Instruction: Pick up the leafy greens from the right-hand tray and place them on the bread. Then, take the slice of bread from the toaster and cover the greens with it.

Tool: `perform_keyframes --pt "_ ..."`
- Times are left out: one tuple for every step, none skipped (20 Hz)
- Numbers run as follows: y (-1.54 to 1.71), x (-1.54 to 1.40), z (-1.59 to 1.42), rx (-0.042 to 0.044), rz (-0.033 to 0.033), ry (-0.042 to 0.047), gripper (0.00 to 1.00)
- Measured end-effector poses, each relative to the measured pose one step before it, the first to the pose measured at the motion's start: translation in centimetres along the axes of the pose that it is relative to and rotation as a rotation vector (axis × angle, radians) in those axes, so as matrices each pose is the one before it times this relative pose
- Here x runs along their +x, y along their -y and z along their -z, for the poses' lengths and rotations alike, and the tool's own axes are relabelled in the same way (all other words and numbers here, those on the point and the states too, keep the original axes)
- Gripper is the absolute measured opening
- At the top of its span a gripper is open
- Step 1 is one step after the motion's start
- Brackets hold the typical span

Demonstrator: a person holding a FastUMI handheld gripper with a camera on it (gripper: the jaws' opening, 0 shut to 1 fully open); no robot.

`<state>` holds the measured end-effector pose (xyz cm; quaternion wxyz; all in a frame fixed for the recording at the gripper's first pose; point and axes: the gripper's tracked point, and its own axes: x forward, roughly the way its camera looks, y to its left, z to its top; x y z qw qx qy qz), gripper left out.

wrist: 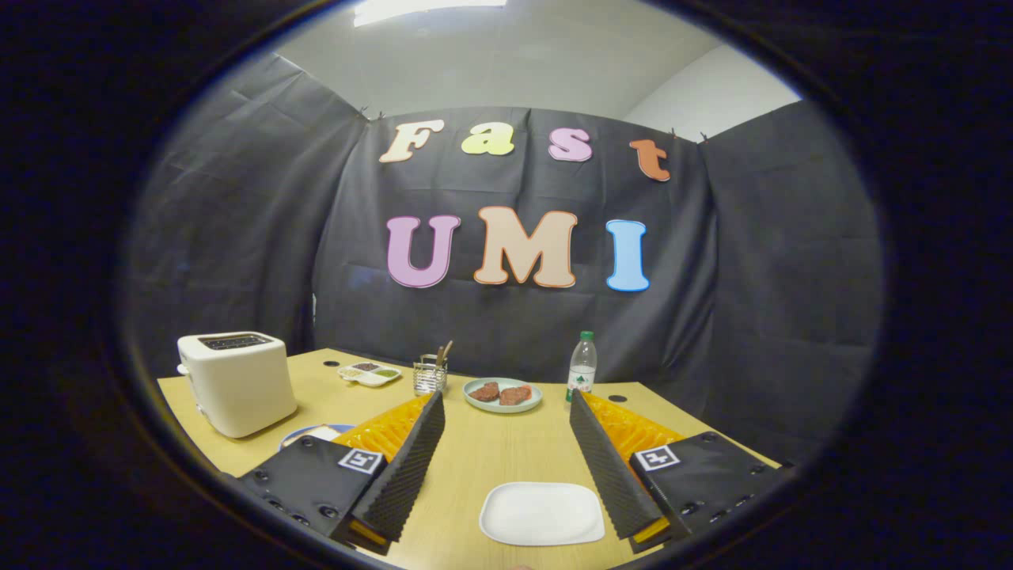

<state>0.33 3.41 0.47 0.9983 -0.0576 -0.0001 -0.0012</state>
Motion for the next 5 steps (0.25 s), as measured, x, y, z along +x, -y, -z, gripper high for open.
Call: perform_keyframes --pt "-0.135 -0.187 0.12 -0.00401 -0.00545 0.00034 0.99" --pt "-0.202 -0.228 0.054 -0.00018 -0.00654 -0.00032 0.99" --pt "-0.147 -0.174 -0.019 0.00176 -0.0069 0.00279 0.99" --pt "0.003 -0.131 -0.051 0.00144 -0.0033 0.0028 0.99" --pt "0.072 -0.104 0.096 0.00132 -0.00066 0.00092 0.99"
